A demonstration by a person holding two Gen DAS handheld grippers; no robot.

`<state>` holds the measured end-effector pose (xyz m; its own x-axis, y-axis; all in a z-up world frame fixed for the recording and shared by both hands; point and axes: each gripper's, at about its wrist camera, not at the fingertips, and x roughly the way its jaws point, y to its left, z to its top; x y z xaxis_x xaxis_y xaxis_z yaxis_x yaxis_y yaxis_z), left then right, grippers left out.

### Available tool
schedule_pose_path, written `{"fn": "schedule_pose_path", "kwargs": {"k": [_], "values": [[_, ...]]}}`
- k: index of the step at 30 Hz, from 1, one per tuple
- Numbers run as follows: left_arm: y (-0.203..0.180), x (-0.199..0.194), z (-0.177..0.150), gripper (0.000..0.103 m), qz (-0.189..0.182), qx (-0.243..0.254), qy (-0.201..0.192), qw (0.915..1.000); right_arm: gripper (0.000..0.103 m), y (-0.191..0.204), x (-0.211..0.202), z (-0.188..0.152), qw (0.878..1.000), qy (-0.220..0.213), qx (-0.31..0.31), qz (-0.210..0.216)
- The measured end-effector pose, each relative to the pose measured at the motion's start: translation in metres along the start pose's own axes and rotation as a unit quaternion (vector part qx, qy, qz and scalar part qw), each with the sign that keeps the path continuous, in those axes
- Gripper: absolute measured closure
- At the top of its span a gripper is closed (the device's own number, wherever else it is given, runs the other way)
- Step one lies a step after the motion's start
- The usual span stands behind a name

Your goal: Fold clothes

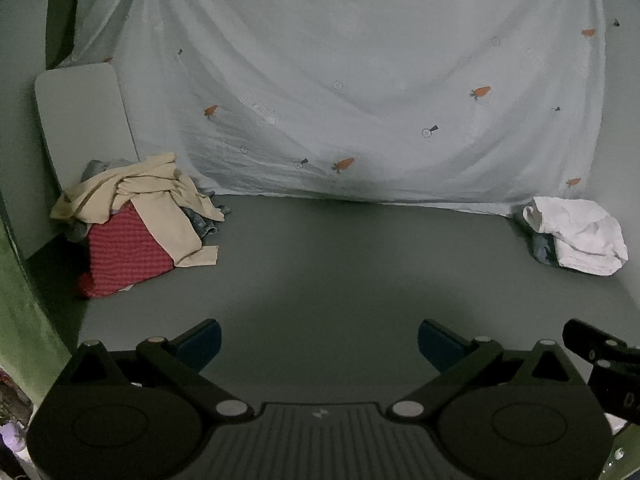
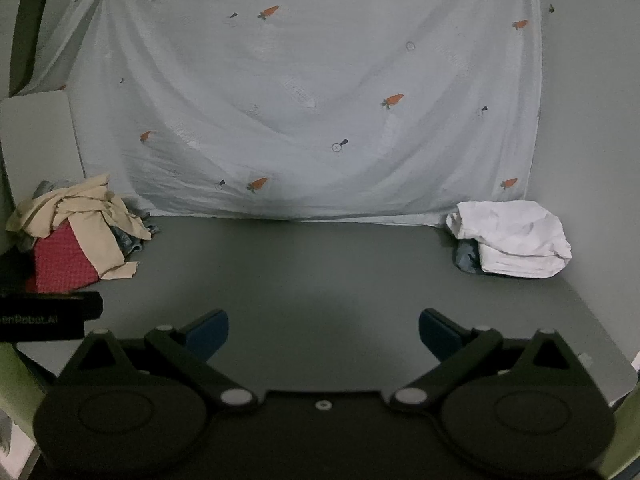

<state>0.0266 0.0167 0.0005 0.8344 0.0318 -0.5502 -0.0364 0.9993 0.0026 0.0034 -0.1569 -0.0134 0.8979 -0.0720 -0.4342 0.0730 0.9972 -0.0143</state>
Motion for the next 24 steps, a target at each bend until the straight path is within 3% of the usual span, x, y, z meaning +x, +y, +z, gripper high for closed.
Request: {"fn": "schedule_pose_path", "kwargs": {"k": [6,8,13,15,24], "values": [[-0.005,0.016,0.007,0.000,0.016,-0.017,0.003,0.9997,0.000,-0.013,0.027,0.003,1.000,-0.015,0.014,0.010],[-0.006,0.026,0.012,0.000,0.029,-0.026,0.002,0.9992,0.000,-0.023,0.039,0.006,0.998,-0.024,0.050,0.033],[-0.012,0.055,0.036,0.000,0.057,-0.056,-0.009,0.9968,0.000,-0.045,0.078,0.023,0.991,-0.083,0.086,0.061],[-0.016,0.072,0.048,0.000,0.069,-0.077,-0.007,0.9946,0.000,-0.057,0.101,0.034,0.989,-0.082,0.101,0.066],[-0.028,0.140,0.092,0.000,0.106,-0.157,0.022,0.9817,0.000,-0.094,0.216,0.078,0.984,-0.004,0.137,0.112]]}}
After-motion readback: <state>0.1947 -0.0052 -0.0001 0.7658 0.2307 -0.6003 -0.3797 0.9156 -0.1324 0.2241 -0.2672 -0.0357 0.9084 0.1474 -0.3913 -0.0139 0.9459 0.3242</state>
